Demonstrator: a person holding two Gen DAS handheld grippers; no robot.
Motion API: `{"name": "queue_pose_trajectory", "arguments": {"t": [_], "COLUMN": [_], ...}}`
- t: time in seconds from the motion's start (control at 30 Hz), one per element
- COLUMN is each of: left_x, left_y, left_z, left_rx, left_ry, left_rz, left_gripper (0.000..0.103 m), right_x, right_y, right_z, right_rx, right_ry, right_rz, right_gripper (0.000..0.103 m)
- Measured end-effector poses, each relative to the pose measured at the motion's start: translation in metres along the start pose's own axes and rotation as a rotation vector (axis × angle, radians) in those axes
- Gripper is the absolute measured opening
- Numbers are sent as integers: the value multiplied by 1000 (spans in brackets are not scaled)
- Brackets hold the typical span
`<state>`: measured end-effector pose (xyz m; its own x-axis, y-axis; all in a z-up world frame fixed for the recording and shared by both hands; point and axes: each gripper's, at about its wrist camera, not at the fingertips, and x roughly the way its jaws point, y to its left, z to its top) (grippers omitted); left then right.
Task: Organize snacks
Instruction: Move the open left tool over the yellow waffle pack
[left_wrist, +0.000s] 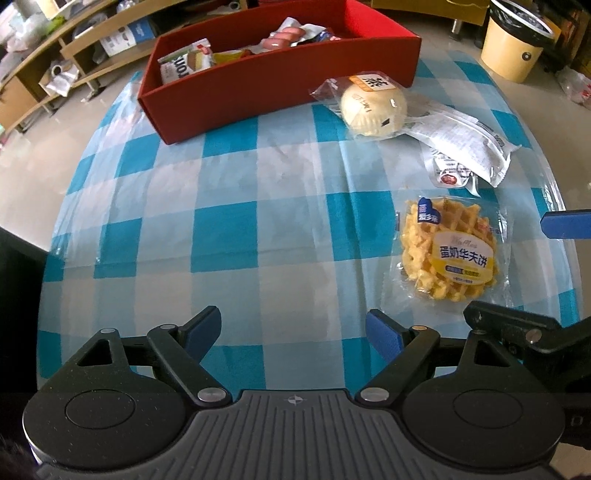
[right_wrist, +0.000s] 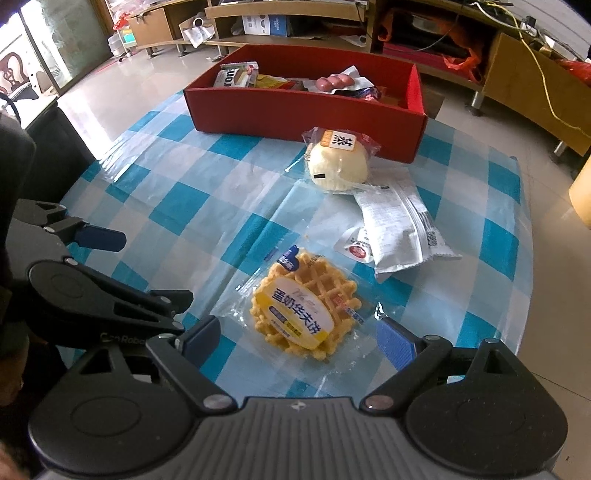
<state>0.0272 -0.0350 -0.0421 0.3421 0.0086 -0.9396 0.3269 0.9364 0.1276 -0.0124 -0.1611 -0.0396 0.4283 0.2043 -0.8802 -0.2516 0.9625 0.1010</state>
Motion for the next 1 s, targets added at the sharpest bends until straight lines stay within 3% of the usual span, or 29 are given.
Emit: {"name": "queue_pose_trajectory", "arguments": {"t": [1.0], "left_x": [3], "left_y": [-57], "left_z": [6], "left_rx": [157], "left_ry": [-21], "left_rz": [-14], "left_gripper": [90], "right_x": [-17], "right_y": [-37], "right_z": [-32], "right_rx": [70], "right_ry": [-5], "right_rz": [-53], "right_gripper": [89]}}
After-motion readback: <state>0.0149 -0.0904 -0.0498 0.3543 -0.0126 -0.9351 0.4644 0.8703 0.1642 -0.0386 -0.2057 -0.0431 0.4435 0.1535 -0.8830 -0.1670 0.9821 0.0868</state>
